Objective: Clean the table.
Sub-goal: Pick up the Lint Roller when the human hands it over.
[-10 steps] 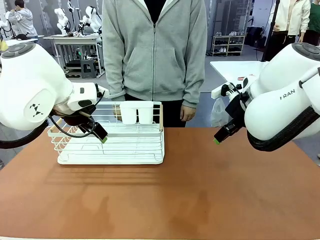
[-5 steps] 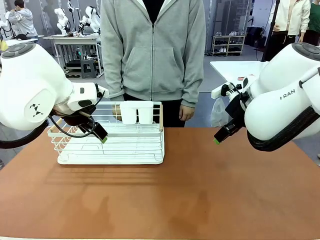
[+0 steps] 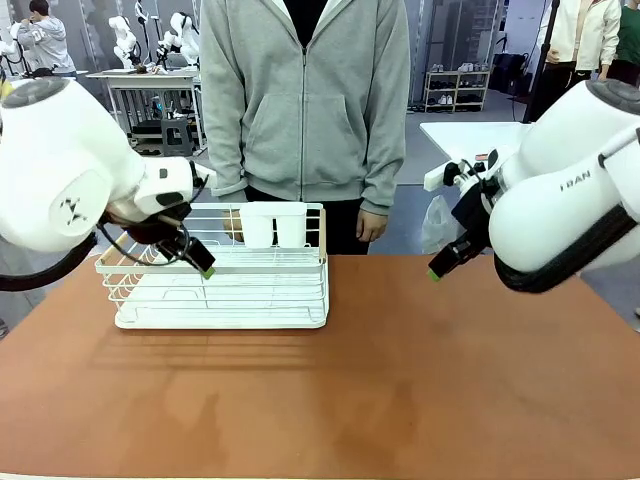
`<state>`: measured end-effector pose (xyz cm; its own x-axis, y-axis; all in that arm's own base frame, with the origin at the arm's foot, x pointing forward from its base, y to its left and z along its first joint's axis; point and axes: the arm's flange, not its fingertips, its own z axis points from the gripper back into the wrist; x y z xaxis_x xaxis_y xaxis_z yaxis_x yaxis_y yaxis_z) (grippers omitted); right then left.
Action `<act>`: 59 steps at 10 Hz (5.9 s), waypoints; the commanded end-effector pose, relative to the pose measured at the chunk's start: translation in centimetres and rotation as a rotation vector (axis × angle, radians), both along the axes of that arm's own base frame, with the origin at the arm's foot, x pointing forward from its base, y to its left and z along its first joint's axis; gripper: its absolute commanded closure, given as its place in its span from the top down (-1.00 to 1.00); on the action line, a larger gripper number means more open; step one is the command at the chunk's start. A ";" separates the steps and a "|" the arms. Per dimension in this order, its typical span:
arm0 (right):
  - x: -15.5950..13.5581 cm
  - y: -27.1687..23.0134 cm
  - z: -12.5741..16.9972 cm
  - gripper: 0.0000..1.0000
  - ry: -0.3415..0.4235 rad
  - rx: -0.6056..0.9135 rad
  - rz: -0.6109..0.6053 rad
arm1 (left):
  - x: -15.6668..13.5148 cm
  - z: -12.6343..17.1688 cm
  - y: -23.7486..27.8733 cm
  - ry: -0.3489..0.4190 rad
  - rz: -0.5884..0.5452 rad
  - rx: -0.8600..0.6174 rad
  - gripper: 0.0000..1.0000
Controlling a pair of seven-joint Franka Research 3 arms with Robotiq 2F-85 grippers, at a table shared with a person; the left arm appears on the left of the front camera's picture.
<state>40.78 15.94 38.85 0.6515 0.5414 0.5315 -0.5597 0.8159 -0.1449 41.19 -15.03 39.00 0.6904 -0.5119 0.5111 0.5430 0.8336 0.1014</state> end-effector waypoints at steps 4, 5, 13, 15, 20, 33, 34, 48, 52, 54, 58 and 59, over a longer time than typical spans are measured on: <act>4.2 -8.2 7.7 1.00 0.305 0.576 -0.107 | 2.2 6.2 11.1 0.265 -0.031 -0.783 1.00; 4.4 -10.6 8.5 1.00 0.380 0.752 -0.142 | 1.6 6.6 14.5 0.258 -0.027 -0.960 1.00; -1.6 -31.4 7.0 1.00 0.434 1.256 -0.333 | -6.8 6.7 36.5 0.433 0.306 -1.145 1.00; -2.1 -32.9 5.2 1.00 0.443 1.286 -0.348 | -6.8 5.4 38.6 0.459 0.368 -1.184 1.00; -1.8 -32.8 4.2 1.00 0.459 1.276 -0.359 | -6.1 4.7 38.9 0.459 0.408 -1.174 1.00; -1.8 -32.7 4.2 1.00 0.482 1.270 -0.369 | -6.3 3.8 38.6 0.466 0.393 -1.163 1.00; -1.8 -32.7 4.2 1.00 0.482 1.270 -0.369 | -6.3 3.8 38.6 0.466 0.393 -1.163 1.00; -1.8 -32.7 4.2 1.00 0.482 1.270 -0.369 | -6.3 3.8 38.6 0.466 0.393 -1.163 1.00; -1.8 -32.7 4.2 1.00 0.482 1.270 -0.369 | -6.3 3.8 38.6 0.466 0.393 -1.163 1.00; -1.8 -32.7 4.2 1.00 0.482 1.270 -0.369 | -6.3 3.8 38.6 0.466 0.393 -1.163 1.00; -1.8 -32.7 4.2 1.00 0.482 1.270 -0.369 | -6.3 3.8 38.6 0.466 0.393 -1.163 1.00; -1.8 -32.7 4.2 1.00 0.482 1.270 -0.369 | -6.3 3.8 38.6 0.466 0.393 -1.163 1.00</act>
<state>39.02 -16.82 42.98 0.9050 -0.3720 0.2062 -0.0656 0.3570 0.9318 35.12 23.55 42.82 0.9224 0.3402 0.1827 0.0269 0.4155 -0.9092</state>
